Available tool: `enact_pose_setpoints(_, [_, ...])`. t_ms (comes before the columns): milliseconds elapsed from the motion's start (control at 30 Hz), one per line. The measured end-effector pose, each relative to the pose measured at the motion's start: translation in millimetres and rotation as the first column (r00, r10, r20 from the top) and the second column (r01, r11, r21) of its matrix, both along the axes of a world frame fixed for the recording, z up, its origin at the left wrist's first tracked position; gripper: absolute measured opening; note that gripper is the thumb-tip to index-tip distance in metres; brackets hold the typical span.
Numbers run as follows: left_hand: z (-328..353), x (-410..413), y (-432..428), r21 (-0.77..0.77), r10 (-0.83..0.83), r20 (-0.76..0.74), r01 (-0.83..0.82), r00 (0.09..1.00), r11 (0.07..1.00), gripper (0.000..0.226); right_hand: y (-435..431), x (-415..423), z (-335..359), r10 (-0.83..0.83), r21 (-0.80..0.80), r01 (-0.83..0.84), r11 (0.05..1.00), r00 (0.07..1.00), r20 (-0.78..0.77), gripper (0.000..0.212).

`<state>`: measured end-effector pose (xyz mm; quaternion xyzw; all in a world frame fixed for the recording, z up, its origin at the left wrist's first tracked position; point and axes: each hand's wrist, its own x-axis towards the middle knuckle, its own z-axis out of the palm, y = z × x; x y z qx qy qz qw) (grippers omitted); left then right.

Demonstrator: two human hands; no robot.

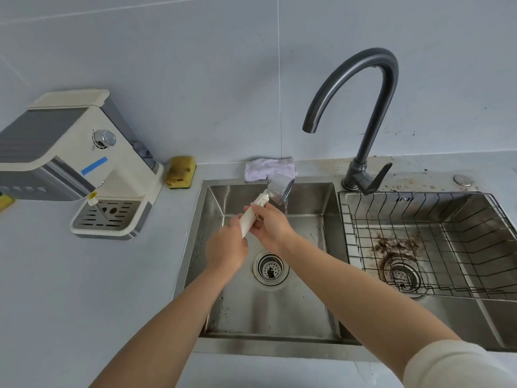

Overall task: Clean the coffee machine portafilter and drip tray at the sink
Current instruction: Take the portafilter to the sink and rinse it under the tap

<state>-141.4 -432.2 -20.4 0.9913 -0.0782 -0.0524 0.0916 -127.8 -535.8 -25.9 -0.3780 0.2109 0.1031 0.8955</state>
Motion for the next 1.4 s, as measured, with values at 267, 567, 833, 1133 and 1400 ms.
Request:
enact_pose_setpoints(267, [-2,-7,0,-0.029,-0.015,0.131,0.019,0.991,0.999,0.03,2,-1,1,-0.034,0.07,0.034,0.997,0.999,-0.009,0.009])
enact_pose_setpoints(567, [-8,-13,1,-0.088,-0.036,0.126,0.047,0.991,0.995,0.031,-2,-5,2,-0.022,0.142,0.024,0.99,1.0,-0.017,0.015])
enact_pose_setpoints(833, [-8,-9,2,-0.094,-0.08,-0.05,0.075,0.996,0.993,0.028,-4,-12,-3,0.004,0.096,-0.001,0.995,1.0,-0.028,0.02])
enact_pose_setpoints(1133, [-7,-13,4,-0.039,-0.117,-0.072,0.115,0.991,0.993,0.033,-9,-16,-6,0.012,0.173,0.001,0.985,0.997,-0.073,0.022])
enact_pose_setpoints(1400, [-5,-19,6,-0.055,-0.102,-0.006,0.102,0.995,0.993,0.032,-6,-18,1,0.0,0.15,0.012,0.989,0.997,-0.081,0.017])
